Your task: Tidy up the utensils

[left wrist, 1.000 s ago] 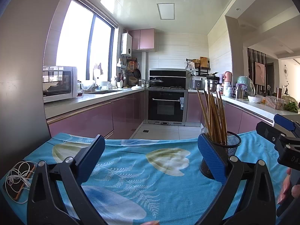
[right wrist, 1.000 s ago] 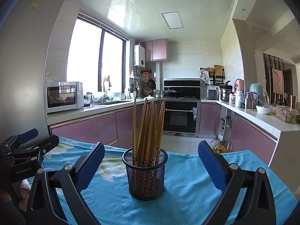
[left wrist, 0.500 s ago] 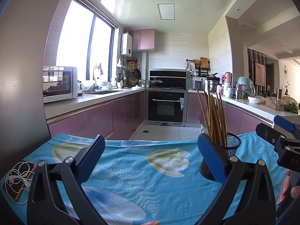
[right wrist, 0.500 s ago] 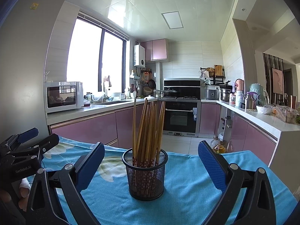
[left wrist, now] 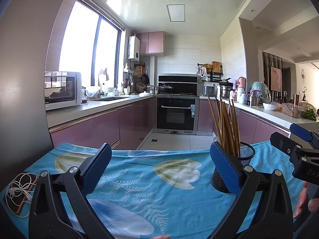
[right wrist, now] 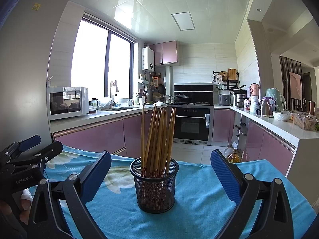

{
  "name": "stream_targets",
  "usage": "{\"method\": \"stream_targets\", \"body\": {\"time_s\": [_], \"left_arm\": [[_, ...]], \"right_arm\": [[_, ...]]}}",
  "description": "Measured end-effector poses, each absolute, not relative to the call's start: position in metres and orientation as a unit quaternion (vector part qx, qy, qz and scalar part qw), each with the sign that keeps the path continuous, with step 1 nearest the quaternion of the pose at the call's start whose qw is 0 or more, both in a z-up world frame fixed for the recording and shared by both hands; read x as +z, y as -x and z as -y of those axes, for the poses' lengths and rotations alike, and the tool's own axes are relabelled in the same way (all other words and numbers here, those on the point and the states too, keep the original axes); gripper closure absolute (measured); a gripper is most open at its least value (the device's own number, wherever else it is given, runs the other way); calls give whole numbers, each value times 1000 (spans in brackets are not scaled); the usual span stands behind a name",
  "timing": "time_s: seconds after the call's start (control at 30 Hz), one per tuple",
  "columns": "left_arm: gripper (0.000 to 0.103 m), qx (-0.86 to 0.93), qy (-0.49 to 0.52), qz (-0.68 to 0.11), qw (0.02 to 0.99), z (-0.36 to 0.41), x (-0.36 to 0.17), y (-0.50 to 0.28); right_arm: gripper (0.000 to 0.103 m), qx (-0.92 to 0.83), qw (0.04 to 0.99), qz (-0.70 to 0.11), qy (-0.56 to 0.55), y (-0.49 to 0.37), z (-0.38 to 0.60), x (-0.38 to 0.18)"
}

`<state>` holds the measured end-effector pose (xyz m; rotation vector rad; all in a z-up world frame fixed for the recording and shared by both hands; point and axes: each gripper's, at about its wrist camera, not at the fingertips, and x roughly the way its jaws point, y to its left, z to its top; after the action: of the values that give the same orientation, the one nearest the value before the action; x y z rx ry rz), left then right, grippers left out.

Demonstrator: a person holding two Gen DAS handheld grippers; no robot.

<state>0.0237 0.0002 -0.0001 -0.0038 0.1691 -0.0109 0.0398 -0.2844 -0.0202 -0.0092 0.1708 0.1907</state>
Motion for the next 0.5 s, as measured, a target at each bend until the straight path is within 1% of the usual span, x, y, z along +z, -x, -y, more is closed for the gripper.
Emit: {"method": "stream_targets", "body": {"time_s": [0.5], "left_arm": [[6, -7, 2, -85, 996, 1, 1, -24]], "right_arm": [[7, 93, 992, -88, 3, -39, 286, -22]]}}
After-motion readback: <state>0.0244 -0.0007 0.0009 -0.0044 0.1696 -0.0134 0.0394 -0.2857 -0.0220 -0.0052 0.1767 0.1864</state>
